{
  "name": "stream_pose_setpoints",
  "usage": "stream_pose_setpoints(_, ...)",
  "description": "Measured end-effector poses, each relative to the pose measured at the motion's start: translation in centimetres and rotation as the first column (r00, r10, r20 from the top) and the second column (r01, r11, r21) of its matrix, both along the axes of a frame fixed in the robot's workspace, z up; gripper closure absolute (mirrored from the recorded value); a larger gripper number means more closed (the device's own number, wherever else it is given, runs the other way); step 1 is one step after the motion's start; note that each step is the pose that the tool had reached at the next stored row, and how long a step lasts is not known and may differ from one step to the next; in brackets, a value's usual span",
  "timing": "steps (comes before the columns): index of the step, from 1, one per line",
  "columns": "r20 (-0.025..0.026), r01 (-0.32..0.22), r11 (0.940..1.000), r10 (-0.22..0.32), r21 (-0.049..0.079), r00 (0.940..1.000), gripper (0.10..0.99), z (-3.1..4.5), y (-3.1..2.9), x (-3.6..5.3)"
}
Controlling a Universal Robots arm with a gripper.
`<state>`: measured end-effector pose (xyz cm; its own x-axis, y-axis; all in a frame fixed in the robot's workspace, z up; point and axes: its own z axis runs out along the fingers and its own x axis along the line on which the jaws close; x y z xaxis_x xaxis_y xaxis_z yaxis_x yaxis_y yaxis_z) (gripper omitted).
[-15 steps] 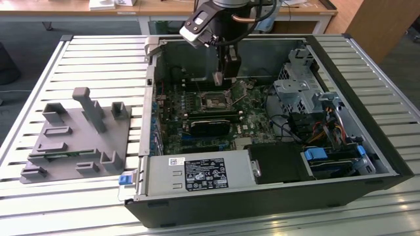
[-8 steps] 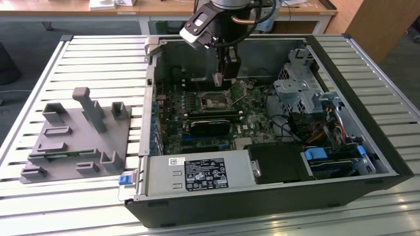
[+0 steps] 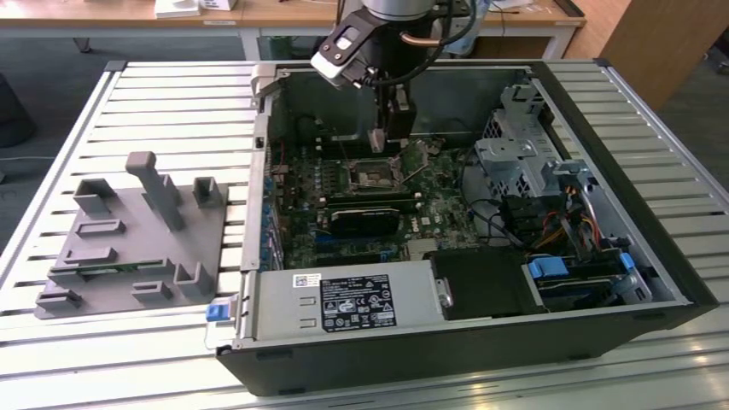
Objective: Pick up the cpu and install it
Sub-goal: 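Place the cpu into insertion slot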
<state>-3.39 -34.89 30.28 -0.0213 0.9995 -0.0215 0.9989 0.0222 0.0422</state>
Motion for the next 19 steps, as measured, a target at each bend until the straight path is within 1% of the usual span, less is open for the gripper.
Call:
stream_pose_setpoints(2,0.0000,0.000,1.0000,0.000,0.000,1.0000,0.561,-0.31,0.26,-0.03)
stream_pose_setpoints(4,0.0000,0.001,1.0000,-0.001,0.000,1.0000,0.561,-0.67,0.69,-0.05)
stream_pose_setpoints(7,0.0000,0.021,0.9998,-0.021,-0.001,0.9998,0.561,-1.18,0.88,-0.08)
stream_pose_setpoints(11,0.0000,0.033,0.9995,-0.033,-0.001,0.9995,0.561,-1.64,0.93,-0.09)
stream_pose_setpoints(19,0.0000,0.033,0.9994,-0.033,-0.001,0.9994,0.561,-2.10,0.93,-0.10)
